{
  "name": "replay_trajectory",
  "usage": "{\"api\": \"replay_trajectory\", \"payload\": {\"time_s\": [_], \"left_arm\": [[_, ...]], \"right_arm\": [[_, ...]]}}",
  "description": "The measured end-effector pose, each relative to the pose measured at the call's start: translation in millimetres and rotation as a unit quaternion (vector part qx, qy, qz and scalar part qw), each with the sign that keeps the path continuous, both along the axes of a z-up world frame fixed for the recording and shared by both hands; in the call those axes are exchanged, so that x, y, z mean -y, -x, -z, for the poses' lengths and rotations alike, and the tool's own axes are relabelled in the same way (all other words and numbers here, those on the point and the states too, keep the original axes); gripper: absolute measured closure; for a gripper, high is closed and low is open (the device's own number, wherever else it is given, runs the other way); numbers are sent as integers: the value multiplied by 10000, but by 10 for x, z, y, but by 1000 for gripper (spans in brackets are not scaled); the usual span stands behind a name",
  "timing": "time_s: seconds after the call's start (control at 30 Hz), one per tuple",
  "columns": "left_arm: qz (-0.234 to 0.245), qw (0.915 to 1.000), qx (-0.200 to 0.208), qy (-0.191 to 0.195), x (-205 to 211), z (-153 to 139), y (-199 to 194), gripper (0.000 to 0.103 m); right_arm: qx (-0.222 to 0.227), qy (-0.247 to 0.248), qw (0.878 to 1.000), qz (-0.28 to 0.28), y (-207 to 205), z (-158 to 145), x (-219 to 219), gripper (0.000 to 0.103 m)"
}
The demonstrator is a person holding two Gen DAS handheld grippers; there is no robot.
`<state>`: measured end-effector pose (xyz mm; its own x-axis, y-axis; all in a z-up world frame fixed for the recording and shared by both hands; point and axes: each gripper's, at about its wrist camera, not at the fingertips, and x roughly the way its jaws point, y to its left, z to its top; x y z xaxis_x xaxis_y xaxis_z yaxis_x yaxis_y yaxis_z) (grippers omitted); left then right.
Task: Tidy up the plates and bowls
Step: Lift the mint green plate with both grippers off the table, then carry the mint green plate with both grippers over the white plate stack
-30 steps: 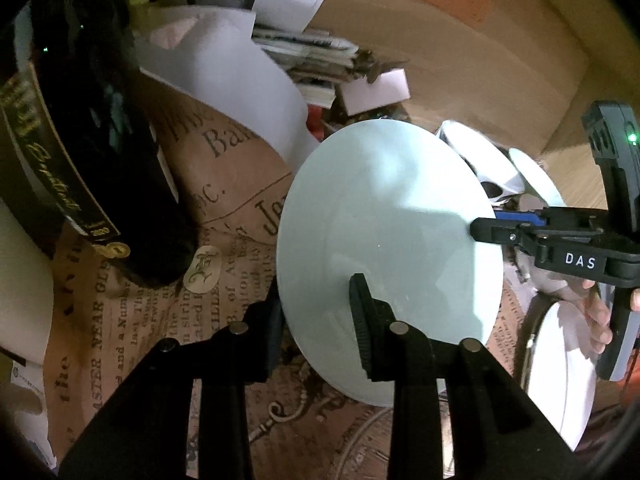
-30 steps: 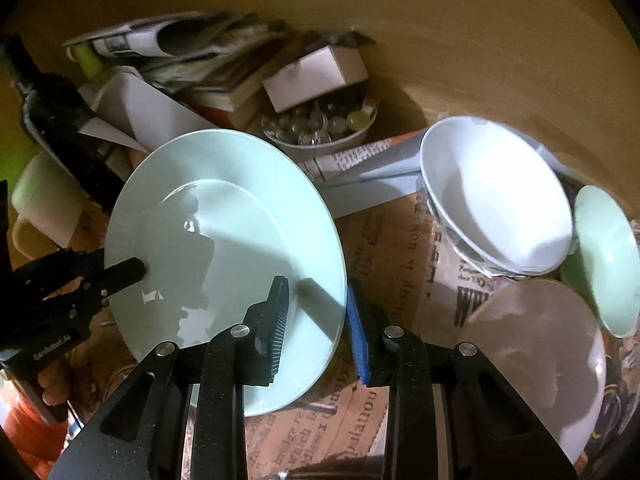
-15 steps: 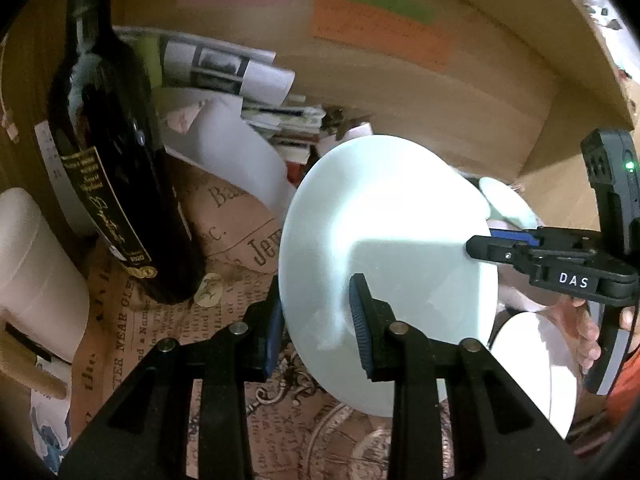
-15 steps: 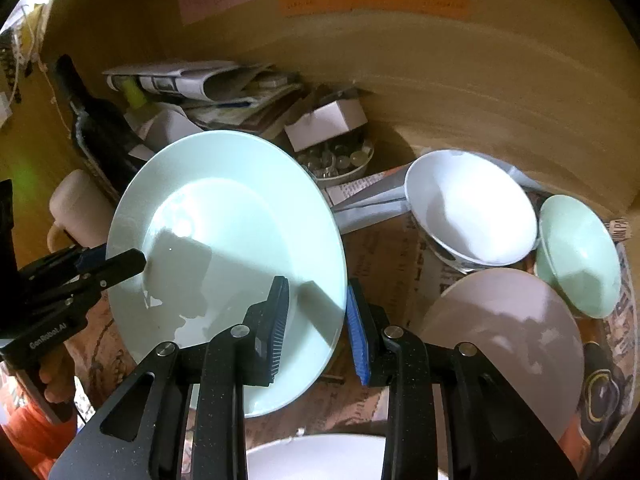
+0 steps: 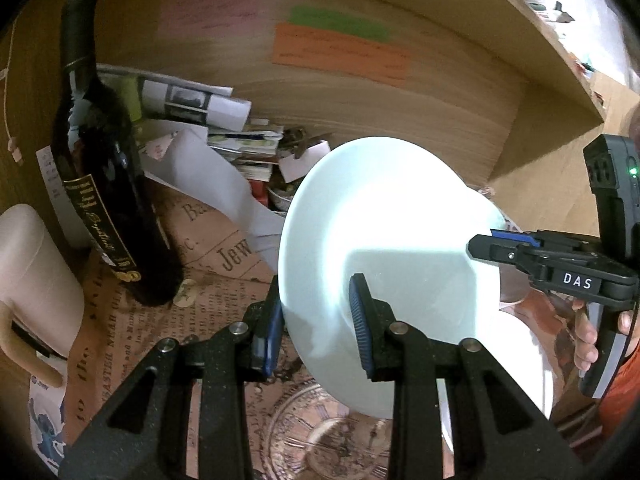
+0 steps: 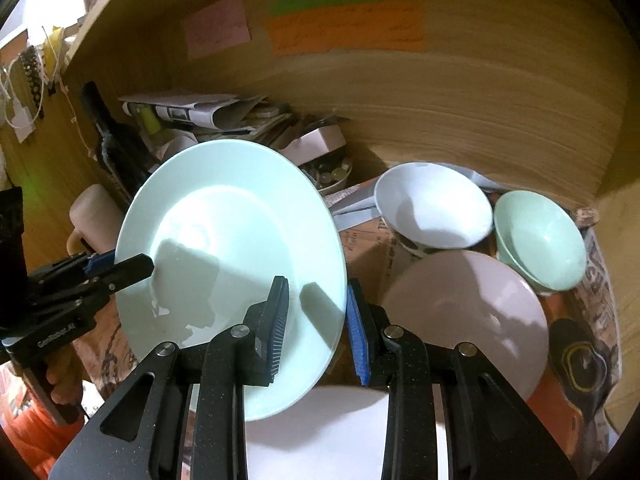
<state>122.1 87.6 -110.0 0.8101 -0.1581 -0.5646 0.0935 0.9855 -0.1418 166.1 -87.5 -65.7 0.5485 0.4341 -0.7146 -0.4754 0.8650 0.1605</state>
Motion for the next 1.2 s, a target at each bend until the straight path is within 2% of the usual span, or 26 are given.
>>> {"api": "replay_trajectory", "payload": {"time_s": [0.5, 1.2], "left_arm": [[360, 9992, 173, -93, 387, -1, 304, 72], [744, 9964, -399, 124, 702, 63, 649, 72]], "right_arm": [[155, -107, 9992, 354, 449, 27, 439, 77], [85, -208, 9976, 660, 899, 250, 829, 77]]}}
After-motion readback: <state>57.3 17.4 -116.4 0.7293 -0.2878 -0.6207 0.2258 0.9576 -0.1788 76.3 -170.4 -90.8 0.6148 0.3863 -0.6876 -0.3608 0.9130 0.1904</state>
